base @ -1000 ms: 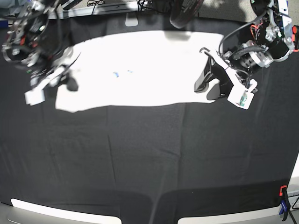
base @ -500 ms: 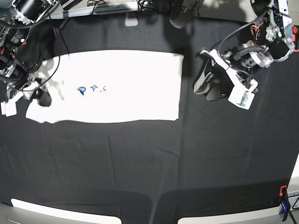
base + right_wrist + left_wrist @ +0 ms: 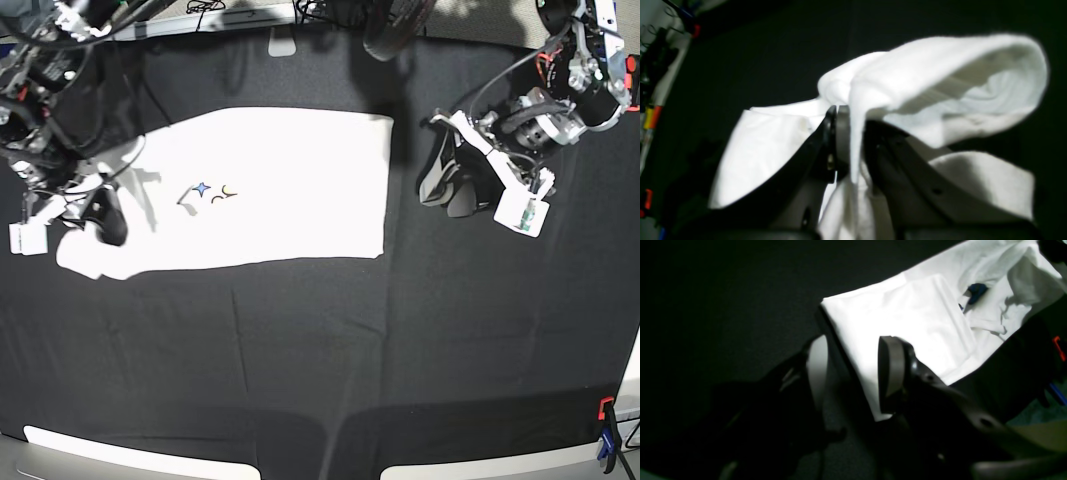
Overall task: Layout the t-shirt on the table in an organized manner, then fold the t-shirt properly
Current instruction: 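Fold the other shirt end over the middle with the right gripper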
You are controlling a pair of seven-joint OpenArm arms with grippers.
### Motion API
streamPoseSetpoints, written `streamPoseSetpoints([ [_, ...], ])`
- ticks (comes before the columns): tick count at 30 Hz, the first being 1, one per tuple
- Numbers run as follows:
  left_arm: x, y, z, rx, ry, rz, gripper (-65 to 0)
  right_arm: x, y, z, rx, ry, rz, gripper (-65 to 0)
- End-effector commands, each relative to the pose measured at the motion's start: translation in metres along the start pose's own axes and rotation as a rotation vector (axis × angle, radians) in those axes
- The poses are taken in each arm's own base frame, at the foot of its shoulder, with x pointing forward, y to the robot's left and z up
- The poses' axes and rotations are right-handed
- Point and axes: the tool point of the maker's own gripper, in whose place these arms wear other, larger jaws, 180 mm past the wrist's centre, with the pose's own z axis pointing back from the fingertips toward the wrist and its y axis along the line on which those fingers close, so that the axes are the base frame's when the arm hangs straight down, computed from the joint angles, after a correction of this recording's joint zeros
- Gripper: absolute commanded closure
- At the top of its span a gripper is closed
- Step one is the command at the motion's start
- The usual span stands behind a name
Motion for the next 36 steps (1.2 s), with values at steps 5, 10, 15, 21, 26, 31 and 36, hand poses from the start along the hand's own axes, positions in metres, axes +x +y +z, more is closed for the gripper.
streamPoseSetpoints([
  [5,0.013,-0.003,0.002,-0.01,-0.048,-0.009,-23.2,0.01,0.025,-0.01,0.071,-0.057,0.001,0.0],
  [10,0.013,-0.003,0.002,-0.01,-0.047,-0.009,-23.3,-0.001,0.068,-0.034,0.197,-0.005,0.03,0.0],
  [15,0.012,-0.003,0.002,-0.01,-0.047,-0.009,-23.2,-0.014,0.121,-0.055,0.349,0.073,0.06,0.0],
  [21,0.012,-0.003,0.002,-0.01,-0.047,-0.009,-23.3,-0.039,0.18,-0.067,0.506,0.171,0.127,0.0],
  [26,0.012,-0.003,0.002,-0.01,-0.047,-0.009,-23.2,-0.056,0.199,-0.075,0.514,0.233,0.172,0.0],
  [31,0.013,-0.003,0.002,-0.01,-0.047,-0.009,-23.2,-0.055,0.221,-0.08,0.544,0.209,0.121,0.0],
  [36,0.012,-0.003,0.002,-0.01,-0.046,-0.009,-23.2,-0.051,0.245,-0.082,0.587,0.173,0.062,-22.8],
])
